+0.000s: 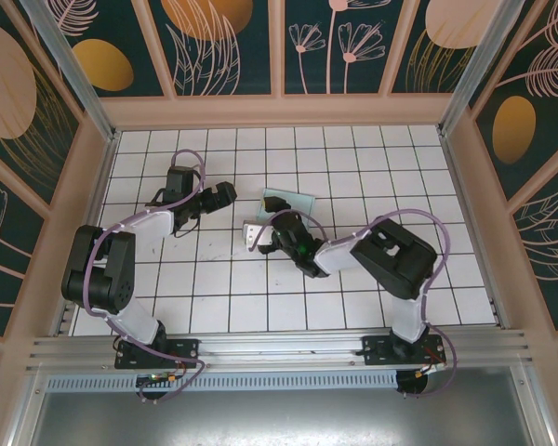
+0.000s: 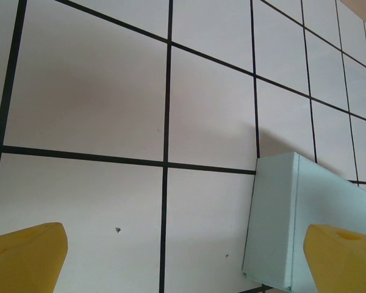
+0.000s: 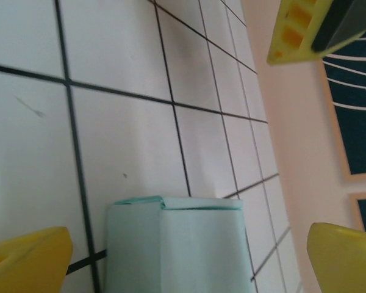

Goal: Fold the paper box

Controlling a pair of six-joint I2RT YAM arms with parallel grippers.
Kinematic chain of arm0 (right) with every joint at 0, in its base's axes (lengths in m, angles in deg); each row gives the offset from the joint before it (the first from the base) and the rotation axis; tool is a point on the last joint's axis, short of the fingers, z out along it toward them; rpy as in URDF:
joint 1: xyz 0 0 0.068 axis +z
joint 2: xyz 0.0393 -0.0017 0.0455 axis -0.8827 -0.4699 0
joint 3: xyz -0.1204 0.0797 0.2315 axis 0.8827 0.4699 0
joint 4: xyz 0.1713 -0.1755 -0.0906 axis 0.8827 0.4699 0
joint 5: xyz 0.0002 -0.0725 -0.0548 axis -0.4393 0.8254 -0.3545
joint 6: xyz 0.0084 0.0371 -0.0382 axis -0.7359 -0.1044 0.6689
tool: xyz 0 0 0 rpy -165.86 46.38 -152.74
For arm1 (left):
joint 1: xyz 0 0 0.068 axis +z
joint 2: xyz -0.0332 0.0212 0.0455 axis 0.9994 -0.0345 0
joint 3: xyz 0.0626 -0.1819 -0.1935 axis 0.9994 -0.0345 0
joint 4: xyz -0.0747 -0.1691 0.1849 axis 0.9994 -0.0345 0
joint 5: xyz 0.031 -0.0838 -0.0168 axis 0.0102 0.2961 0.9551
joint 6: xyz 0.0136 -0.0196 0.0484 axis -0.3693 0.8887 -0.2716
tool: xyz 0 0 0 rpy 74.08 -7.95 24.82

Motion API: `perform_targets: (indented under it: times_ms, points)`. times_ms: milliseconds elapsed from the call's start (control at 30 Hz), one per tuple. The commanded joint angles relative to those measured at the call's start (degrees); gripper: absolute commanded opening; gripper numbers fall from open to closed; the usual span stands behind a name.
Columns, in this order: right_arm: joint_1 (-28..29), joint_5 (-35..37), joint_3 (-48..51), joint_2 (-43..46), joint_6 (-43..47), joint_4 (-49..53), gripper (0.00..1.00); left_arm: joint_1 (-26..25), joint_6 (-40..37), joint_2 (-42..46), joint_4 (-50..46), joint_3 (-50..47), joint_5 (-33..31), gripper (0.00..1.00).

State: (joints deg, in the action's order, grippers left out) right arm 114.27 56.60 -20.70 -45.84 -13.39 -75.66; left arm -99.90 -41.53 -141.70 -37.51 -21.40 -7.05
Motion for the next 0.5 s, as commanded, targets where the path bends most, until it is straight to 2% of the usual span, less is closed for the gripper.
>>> perform_targets:
  times_ms: [0,133,300,367,467]
  points:
    - [0.2,-9.3,-2.7,6.0,-8.6,11.8,0.99,0.5,-0.8,-0.4,2.1,-0.6,0.4,0.98]
    - [-2.1,-18.5,-3.8,11.0,-18.2,15.4,0.99,0.5,-1.7,0.9,5.9,-2.2,-0.3,0.99]
    - [-8.8,-29.5,-0.9,16.4,-33.9,9.6,0.99,0.5,-5.4,6.2,15.6,-7.4,-4.9,0.99]
    - [-12.2,-31.0,0.9,18.4,-40.2,6.2,0.99,0.5,-7.3,9.2,19.2,-9.7,-6.7,0.99]
    - [-18.1,-29.6,3.5,21.2,-45.7,3.8,0.99,0.5,-10.2,14.8,24.9,-14.3,-13.6,0.99]
